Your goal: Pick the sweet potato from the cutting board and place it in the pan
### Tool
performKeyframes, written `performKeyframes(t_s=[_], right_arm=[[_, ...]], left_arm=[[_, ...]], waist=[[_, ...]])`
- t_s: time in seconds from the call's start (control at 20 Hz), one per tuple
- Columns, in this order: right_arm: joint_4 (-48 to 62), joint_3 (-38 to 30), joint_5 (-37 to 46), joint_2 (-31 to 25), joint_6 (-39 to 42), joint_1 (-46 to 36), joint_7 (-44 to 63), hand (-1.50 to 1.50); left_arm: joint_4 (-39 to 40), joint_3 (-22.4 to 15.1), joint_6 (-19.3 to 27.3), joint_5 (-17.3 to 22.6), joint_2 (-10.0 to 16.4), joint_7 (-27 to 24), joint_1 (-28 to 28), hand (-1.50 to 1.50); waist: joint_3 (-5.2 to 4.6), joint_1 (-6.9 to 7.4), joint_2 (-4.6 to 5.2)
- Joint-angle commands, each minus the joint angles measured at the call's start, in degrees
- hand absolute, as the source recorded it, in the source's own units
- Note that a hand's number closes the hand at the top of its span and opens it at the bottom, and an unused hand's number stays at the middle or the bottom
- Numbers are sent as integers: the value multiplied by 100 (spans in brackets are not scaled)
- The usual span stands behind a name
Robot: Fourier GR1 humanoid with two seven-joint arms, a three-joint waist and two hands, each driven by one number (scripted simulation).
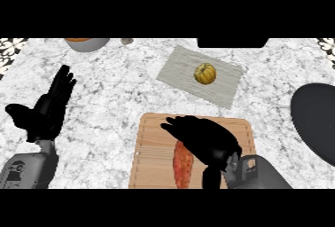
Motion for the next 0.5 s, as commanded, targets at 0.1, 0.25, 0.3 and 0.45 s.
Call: performKeyframes(t_s=[0.1,0.25,0.3,0.45], right_arm=[[304,-177,347,25,272,34,-253,-150],[384,249,791,165,-187,486,-535,-150],[529,205,796,270,-17,366,-477,-150],[851,276,1071,455,-23,205,-543,-150]], left_arm=[[-114,88,-56,-64,-106,-95,245,0],[-28,96,-147,-72,-70,197,-76,0],[112,48,-7,-287,-173,-141,20,0],[22,247,-62,-135,-63,309,-346,0]], waist=[[1,-1,1],[1,-12,0],[1,-11,2],[0,-11,3]])
